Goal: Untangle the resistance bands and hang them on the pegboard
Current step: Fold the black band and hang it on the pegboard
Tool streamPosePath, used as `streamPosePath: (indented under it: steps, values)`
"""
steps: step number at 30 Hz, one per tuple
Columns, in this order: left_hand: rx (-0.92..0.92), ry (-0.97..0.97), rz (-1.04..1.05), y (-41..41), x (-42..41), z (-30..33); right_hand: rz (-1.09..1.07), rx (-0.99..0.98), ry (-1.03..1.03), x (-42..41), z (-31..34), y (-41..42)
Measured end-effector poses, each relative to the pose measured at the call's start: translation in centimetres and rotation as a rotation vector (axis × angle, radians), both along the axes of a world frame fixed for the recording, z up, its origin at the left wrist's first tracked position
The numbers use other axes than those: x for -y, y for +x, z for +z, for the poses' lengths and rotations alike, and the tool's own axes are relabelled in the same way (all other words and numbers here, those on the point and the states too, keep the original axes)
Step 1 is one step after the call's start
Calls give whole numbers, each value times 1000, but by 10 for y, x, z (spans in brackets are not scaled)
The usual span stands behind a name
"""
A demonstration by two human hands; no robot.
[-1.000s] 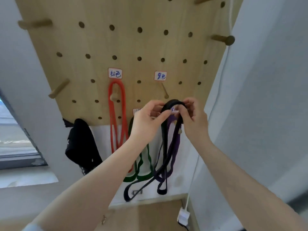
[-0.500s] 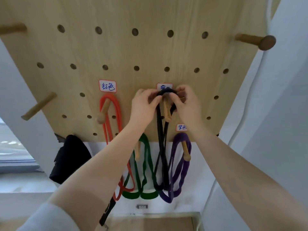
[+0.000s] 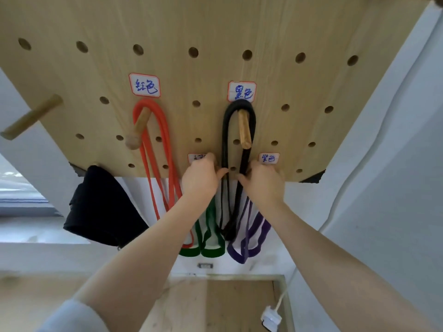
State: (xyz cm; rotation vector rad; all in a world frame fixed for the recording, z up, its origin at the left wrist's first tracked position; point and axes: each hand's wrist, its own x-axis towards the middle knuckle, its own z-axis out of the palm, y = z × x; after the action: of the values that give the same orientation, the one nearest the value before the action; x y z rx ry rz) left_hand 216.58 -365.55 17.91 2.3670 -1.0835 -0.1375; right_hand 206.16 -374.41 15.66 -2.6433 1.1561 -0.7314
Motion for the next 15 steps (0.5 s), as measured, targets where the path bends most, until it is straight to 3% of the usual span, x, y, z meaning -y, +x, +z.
streamPosePath:
  steps: [3, 8, 15]
  values:
    - [78, 8, -17, -3, 9, 4, -28, -110, -95, 2, 0, 7]
    - [391, 89, 29, 6, 8, -7, -89, -217, -261, 12, 2, 7]
    - [436, 176, 49, 4, 4, -13, -34, -273, -173, 17, 3, 2]
